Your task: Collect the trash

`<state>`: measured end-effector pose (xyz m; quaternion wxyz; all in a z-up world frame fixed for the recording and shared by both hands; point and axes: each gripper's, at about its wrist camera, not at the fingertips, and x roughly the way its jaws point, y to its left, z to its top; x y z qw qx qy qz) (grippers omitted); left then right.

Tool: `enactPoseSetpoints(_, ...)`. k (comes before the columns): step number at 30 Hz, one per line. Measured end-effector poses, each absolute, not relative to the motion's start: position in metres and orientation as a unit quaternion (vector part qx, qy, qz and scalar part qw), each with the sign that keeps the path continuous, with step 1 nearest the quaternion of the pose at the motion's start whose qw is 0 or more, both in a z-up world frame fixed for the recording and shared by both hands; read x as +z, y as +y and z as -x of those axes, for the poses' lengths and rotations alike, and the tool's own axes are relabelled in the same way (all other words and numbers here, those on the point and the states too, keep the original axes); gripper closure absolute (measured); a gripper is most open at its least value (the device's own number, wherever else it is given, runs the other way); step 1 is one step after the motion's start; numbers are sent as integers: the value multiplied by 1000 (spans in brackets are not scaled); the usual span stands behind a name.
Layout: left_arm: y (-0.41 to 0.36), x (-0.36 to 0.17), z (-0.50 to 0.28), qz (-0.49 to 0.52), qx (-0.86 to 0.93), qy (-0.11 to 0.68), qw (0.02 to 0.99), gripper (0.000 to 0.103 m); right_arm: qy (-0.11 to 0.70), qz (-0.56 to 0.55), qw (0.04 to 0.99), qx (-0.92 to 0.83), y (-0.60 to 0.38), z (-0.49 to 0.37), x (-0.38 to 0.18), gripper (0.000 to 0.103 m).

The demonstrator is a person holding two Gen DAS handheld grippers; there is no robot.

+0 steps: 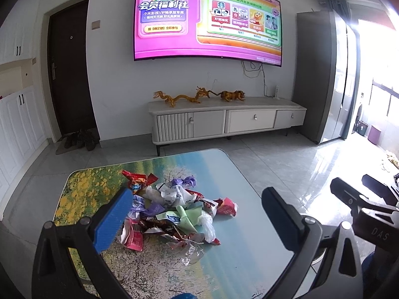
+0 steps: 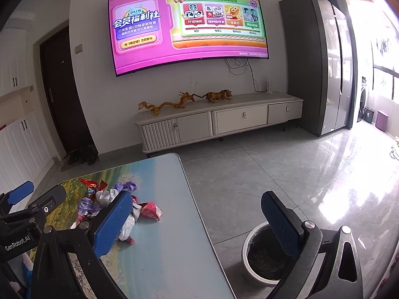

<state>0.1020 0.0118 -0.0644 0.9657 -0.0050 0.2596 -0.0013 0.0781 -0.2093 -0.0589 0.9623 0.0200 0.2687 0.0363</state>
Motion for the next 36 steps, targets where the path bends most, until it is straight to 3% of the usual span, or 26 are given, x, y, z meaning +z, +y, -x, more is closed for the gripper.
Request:
enactPoseSetpoints(21, 111, -54, -117, 57, 108, 261, 957, 0, 274, -16, 956, 101, -201, -94, -63, 1)
enactPoseSetpoints(31, 144, -85, -132, 99, 138, 309, 936, 0, 318, 5, 933, 169, -173, -127, -90, 7)
enactPoseSetpoints(36, 152, -118, -146, 97, 155, 353, 918, 8, 345, 19, 919, 189, -167, -147, -109, 11)
